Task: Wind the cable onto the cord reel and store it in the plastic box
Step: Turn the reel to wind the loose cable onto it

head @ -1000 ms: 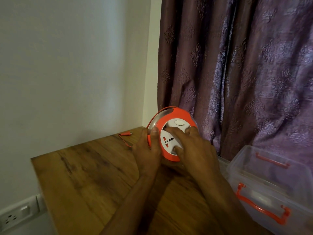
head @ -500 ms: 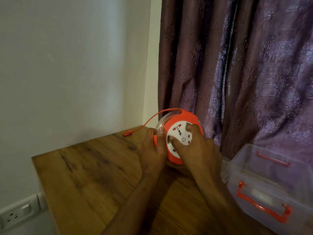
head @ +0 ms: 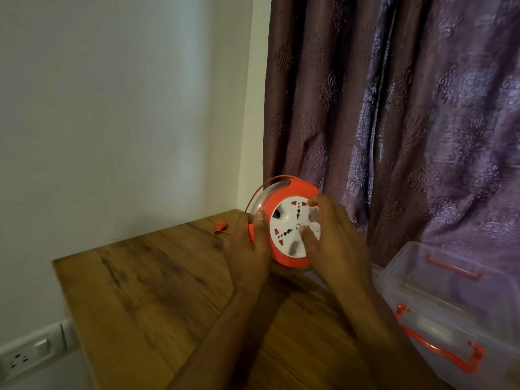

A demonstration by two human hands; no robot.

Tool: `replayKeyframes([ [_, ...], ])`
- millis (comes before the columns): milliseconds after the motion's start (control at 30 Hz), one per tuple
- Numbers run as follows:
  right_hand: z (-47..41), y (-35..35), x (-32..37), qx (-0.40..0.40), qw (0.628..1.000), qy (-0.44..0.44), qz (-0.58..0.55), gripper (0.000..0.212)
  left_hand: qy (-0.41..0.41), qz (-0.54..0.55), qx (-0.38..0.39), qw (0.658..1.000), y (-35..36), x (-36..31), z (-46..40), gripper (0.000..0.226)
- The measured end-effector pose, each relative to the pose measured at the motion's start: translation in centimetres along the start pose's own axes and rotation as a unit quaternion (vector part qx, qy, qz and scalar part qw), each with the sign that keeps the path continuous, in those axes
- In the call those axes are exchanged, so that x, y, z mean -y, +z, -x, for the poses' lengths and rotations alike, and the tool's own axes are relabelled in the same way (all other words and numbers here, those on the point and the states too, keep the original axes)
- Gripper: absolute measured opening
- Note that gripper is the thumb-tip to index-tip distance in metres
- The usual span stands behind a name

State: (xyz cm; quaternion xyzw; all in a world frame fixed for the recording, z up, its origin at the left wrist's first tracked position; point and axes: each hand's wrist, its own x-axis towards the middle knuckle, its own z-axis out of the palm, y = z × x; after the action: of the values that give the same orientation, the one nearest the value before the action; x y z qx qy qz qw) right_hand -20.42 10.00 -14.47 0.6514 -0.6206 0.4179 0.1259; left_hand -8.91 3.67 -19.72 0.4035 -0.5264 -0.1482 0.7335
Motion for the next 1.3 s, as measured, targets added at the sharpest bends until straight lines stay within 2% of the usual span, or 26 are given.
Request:
replayKeyframes([
  [67,0.2,0.0,0.4,0.062,0.996,-0.045,0.056,0.055,-0.016,-0.003,0.001,1.0,-0.2,-0.3,0.0,0.046],
  [133,0.3,0.1,0.6,0.123,0.987,-0.058,0.089,0.07,-0.026,-0.01,0.01,1.0,-0.3,-0.3,-0.1,0.035],
  [200,0.4,0.4,0.6,0.156,0.98,-0.058,0.111,0.076,-0.027,-0.018,0.012,0.999,-0.5,-0.4,-0.2,0.028],
  [367,0.5,0.7,0.1,0.086,0.984,-0.07,0.14,0.058,-0.022,0.009,0.011,1.0,-0.4,-0.8,0.0,0.045],
  [567,0.3,1.1,0.1,0.06,0.995,-0.012,0.08,0.067,-0.01,-0.008,0.011,1.0,-0.4,-0.6,0.0,0.047],
  [700,0.5,1.1,0.2,0.024,0.996,0.027,0.082,0.067,-0.007,-0.012,0.011,1.0,-0.1,-0.6,0.2,0.05],
  [900,0.5,1.4,0.1,0.023,0.995,0.072,0.072,0.071,0.01,-0.016,0.018,1.0,-0.1,-0.2,0.2,0.048],
  [1000,0.6,1.4,0.3,-0.015,0.992,0.12,0.028,0.066,0.03,-0.012,0.025,0.999,0.0,-0.2,0.3,0.049],
  [1133,0.6,1.6,0.3,-0.019,0.984,0.172,-0.051,0.058,0.038,-0.013,0.033,0.999,0.1,-0.2,0.4,0.058],
  [1300,0.5,2.0,0.1,-0.032,0.952,0.244,-0.182,0.056,0.068,-0.023,0.034,0.997,0.3,-0.1,0.7,0.056],
])
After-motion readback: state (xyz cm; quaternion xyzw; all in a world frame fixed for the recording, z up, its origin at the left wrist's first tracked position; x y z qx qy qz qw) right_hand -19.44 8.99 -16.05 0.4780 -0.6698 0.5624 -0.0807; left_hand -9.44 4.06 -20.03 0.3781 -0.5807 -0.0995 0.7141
